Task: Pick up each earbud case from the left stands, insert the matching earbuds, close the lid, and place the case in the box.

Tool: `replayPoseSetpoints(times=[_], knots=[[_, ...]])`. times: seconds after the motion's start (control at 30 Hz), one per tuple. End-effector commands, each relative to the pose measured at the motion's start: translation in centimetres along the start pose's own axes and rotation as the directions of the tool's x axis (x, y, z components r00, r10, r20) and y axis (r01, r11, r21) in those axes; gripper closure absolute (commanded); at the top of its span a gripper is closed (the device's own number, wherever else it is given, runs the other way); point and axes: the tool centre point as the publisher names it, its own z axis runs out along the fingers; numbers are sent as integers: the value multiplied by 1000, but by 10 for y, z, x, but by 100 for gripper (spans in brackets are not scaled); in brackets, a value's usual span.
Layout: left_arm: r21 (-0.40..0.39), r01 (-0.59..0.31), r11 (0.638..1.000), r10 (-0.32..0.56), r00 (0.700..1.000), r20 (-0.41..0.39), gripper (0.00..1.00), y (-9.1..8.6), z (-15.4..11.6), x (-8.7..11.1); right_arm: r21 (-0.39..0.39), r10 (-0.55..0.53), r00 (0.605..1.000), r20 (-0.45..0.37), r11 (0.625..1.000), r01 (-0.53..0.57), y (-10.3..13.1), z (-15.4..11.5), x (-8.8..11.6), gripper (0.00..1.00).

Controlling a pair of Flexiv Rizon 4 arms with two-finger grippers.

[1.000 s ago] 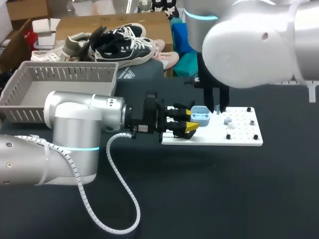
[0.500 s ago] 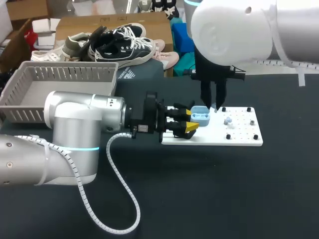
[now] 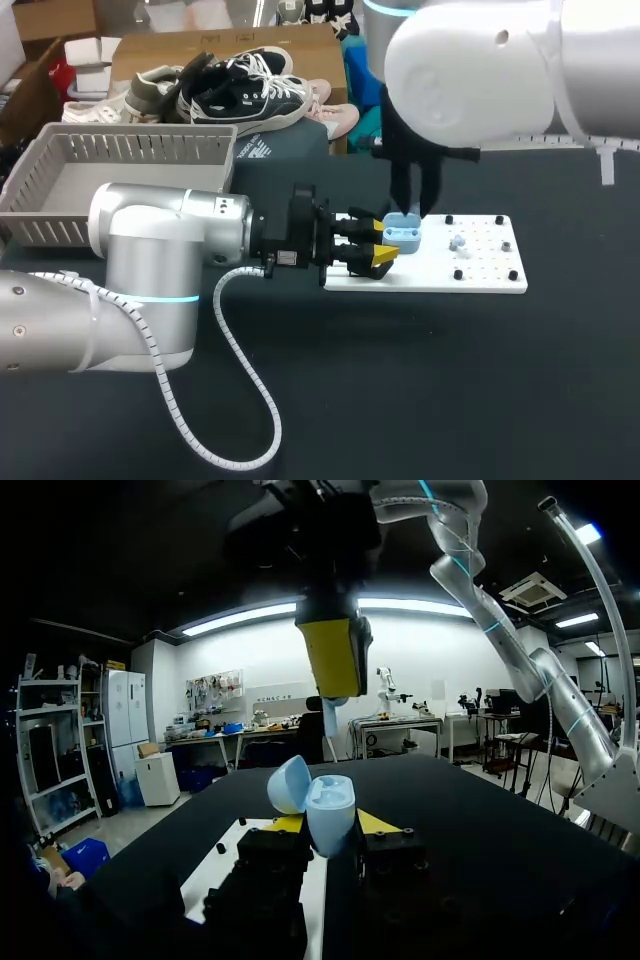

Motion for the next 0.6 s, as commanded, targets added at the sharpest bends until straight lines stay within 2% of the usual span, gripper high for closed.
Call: replayPoseSetpoints(times=[0.03,0.6], knots=[[-4,-1,1000,1,1000,2,100,-1,0,0,2,-2,1000,21,1000,2,-2,4,7,100],[-4,-1,1000,1,1000,2,100,-1,0,0,10,-6,999,37,1000,5,3,16,9,100]])
